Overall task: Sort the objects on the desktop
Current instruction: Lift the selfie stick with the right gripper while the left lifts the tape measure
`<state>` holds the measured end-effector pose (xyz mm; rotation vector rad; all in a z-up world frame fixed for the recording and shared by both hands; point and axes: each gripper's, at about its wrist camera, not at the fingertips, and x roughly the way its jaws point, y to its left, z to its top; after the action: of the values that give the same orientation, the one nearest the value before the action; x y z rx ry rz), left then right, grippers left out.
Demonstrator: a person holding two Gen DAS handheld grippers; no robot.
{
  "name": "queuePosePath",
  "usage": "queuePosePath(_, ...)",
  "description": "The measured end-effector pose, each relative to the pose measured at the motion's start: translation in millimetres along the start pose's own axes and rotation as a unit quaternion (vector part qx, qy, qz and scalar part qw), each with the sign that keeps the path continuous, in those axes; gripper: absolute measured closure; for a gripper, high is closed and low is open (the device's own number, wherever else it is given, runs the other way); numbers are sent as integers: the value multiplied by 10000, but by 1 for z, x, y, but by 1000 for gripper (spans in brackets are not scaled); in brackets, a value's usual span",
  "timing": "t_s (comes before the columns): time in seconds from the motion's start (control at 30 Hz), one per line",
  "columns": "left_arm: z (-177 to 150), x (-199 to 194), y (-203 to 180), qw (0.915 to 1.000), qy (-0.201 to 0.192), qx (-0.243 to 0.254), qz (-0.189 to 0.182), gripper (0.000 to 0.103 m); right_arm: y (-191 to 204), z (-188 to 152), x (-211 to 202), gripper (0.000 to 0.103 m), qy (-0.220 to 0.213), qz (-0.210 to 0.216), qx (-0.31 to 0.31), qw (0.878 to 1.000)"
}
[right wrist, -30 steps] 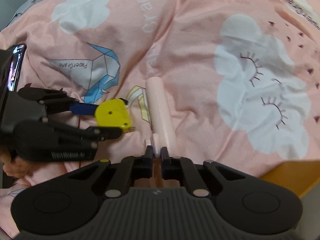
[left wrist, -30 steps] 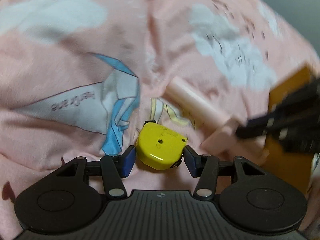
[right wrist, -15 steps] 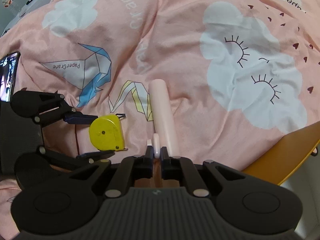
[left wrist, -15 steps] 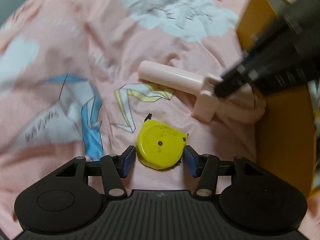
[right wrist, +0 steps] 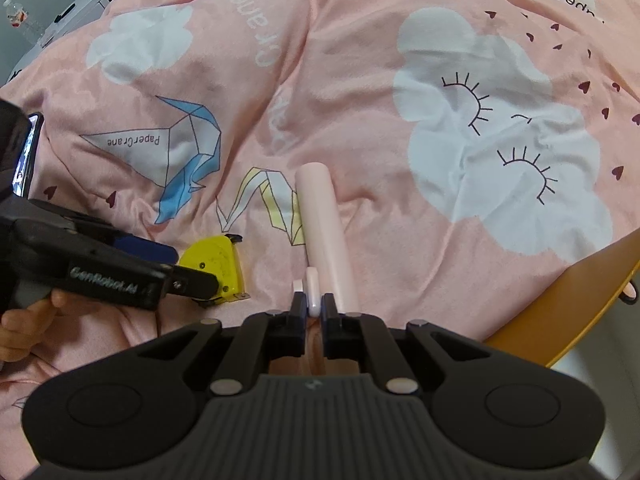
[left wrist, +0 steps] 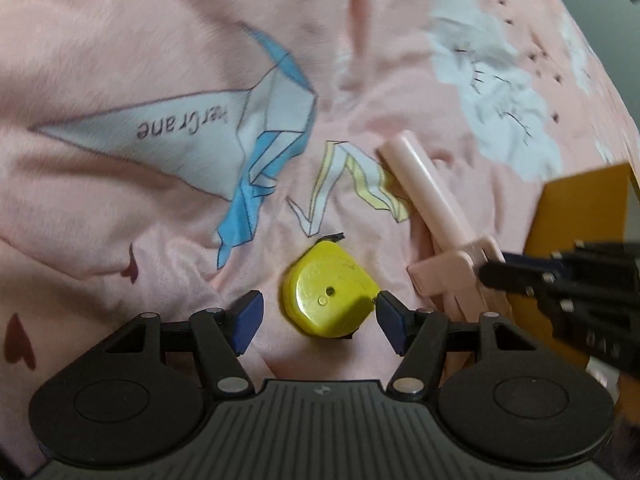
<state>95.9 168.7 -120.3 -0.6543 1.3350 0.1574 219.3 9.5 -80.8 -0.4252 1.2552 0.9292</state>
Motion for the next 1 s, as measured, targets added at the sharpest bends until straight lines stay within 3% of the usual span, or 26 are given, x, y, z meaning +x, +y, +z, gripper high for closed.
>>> queuePosePath(0.3, 5, 21, 15, 9970, 293, -608, -392, 35, 0, 1, 3, 95, -66, -11, 29, 10000)
queuePosePath(0.43, 3, 9, 15, 9969, -19, -651, -444, 61, -1, 2, 2, 91, -209, -6, 23, 9998)
queuePosePath(0.53, 2, -2, 6, 9980, -369, -313, -406, 69, -1, 4, 2, 90, -280, 24, 25, 9996)
queuePosePath(0.83, 2, -4, -17, 9963, -707, 301, -394, 70, 5, 1, 8, 94, -206, -88, -121, 9997)
queuePosePath(1.0, 4, 11, -15, 9969, -538, 93, -572, 70, 7, -1, 11, 96, -237, -80, 5, 9997)
